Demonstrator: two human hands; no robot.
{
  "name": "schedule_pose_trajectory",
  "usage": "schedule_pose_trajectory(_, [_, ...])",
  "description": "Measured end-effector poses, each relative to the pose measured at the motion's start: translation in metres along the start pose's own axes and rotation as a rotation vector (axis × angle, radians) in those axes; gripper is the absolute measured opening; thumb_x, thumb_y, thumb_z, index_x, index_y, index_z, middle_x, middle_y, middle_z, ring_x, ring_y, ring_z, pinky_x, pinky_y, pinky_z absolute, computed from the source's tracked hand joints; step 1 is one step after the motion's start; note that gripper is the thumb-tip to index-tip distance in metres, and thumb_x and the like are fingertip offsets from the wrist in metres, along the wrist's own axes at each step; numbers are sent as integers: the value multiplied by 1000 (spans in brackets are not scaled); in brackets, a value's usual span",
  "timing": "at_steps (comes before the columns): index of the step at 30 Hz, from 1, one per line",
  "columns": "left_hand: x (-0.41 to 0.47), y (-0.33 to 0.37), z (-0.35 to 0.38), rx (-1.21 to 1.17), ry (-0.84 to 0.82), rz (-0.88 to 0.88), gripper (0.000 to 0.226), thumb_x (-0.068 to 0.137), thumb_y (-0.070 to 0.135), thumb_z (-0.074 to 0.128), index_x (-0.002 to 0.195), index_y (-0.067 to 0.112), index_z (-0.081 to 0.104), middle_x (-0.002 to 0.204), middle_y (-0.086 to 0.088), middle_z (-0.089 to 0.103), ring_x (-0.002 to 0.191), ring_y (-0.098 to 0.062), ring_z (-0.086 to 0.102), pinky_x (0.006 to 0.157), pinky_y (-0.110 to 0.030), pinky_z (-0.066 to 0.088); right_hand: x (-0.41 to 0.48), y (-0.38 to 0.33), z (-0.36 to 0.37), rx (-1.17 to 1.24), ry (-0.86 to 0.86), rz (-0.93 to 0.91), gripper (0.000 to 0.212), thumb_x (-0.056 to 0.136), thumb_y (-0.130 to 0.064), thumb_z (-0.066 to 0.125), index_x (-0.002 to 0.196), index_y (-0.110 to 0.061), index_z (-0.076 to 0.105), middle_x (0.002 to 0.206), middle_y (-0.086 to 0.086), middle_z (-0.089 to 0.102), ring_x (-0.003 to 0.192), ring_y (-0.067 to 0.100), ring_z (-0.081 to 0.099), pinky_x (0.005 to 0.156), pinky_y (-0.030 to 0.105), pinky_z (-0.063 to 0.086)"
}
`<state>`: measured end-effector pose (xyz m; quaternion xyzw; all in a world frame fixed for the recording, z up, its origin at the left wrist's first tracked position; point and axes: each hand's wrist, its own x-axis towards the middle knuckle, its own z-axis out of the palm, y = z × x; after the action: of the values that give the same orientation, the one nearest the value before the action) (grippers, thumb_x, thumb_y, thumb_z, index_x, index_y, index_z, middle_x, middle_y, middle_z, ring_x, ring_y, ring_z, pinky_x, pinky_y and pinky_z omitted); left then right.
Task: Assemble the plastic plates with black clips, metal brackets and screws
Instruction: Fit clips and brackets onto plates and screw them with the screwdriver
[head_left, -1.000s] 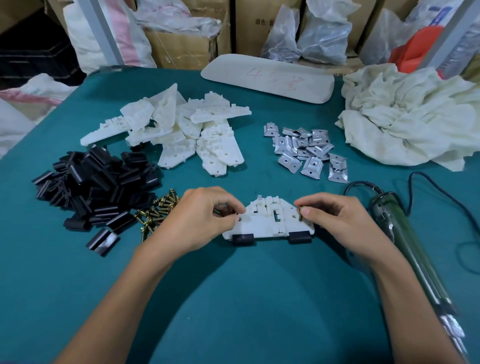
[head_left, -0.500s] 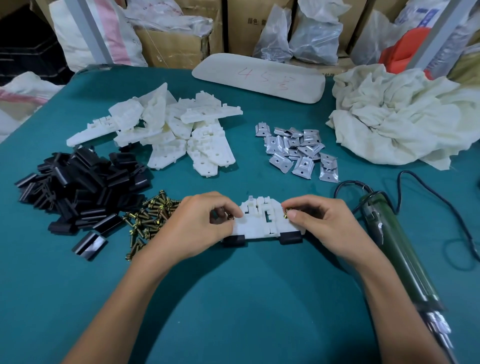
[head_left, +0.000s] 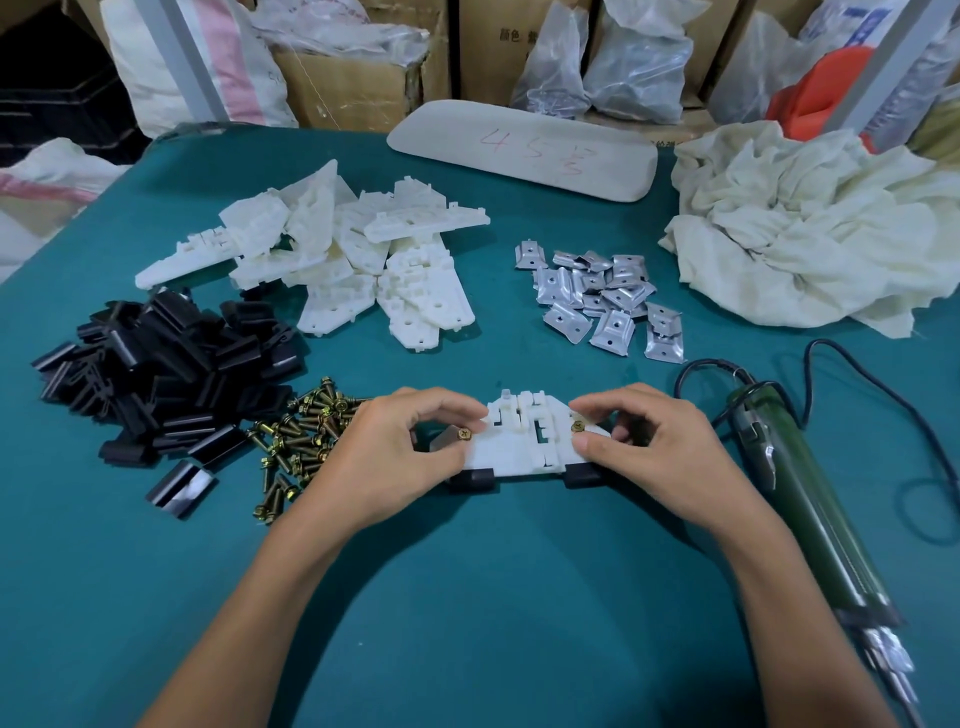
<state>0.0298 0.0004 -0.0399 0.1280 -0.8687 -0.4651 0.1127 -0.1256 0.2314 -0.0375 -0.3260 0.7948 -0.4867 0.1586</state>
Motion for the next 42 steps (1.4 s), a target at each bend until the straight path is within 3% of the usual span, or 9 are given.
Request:
schedule_pose_trajectory(5, [1, -4, -1, 4, -28, -3, 35, 83, 24, 80, 102, 50, 69, 103, 32, 71, 108, 7, 58, 78, 0, 32, 2, 0, 4, 6, 17, -5, 18, 81, -12, 85, 87, -28, 80, 82, -17, 65, 69, 13, 51, 68, 15, 41])
schedule_pose_trajectory(10, [0, -6, -1, 20, 46, -9, 39, 75, 36, 86, 104, 55, 68, 99, 28, 65, 71, 7, 52, 67, -7, 38, 0, 0, 3, -41, 21, -9, 22, 79, -19, 87, 90, -36, 78, 90, -16, 66, 71, 12, 51, 69, 16, 43])
schedule_pose_trajectory(18, [1, -6, 3, 7, 88, 8, 35, 82, 19, 79, 101, 47, 69, 90, 28, 73, 73, 8, 57, 66, -7, 38, 2, 1, 7, -54, 56, -5, 17, 81, -17, 85, 82, -33, 77, 82, -12, 64, 67, 8, 49, 65, 16, 40])
schedule_pose_trajectory(22, [-1, -3, 3, 19, 47, 46, 29, 78, 39, 69, 105, 49, 66, 93, 32, 72, 83, 10, 58, 70, -5, 36, 2, 1, 8, -107, 93, -7, 15, 80, -24, 85, 79, -31, 72, 75, -12, 59, 66, 10, 50, 62, 15, 38])
schedule_pose_trajectory(24, [-1, -4, 1, 11, 39, 41, 32, 79, 38, 71, 108, 50, 66, 97, 32, 72, 96, 6, 59, 78, -5, 35, 1, 1, 7, -123, 78, -15, 14, 81, -24, 85, 84, -33, 74, 81, -14, 62, 69, 12, 52, 65, 14, 40])
schedule_pose_trajectory(28, [0, -7, 1, 12, 91, 14, 38, 78, 29, 85, 105, 49, 68, 99, 28, 70, 83, 10, 55, 70, -8, 37, 0, 1, 3, -14, 29, -52, 24, 84, -10, 82, 97, -30, 81, 97, -12, 71, 76, 14, 59, 74, 16, 45])
schedule_pose_trajectory(33, [0, -7, 2, -13, 62, -36, 37, 83, 18, 79, 105, 46, 69, 94, 28, 73, 71, -21, 60, 63, -27, 43, 2, 3, 5, -55, 59, -4, 14, 79, -25, 87, 77, -30, 73, 80, -3, 66, 69, 13, 52, 64, 22, 42])
schedule_pose_trajectory(37, [0, -6, -2, 15, -18, 15, 41, 83, 16, 78, 111, 45, 67, 103, 30, 72, 103, 2, 63, 82, -7, 35, 0, 1, 5, -107, 59, 3, 19, 77, -28, 88, 88, -35, 74, 78, -17, 62, 69, 10, 51, 63, 13, 40])
schedule_pose_trajectory(42, [0, -4, 2, 34, 117, -23, 39, 77, 36, 85, 105, 53, 65, 100, 27, 68, 80, -4, 56, 69, -18, 45, 0, 2, 2, 2, 20, -34, 20, 82, -10, 84, 90, -28, 81, 97, -14, 72, 74, 16, 56, 73, 19, 46])
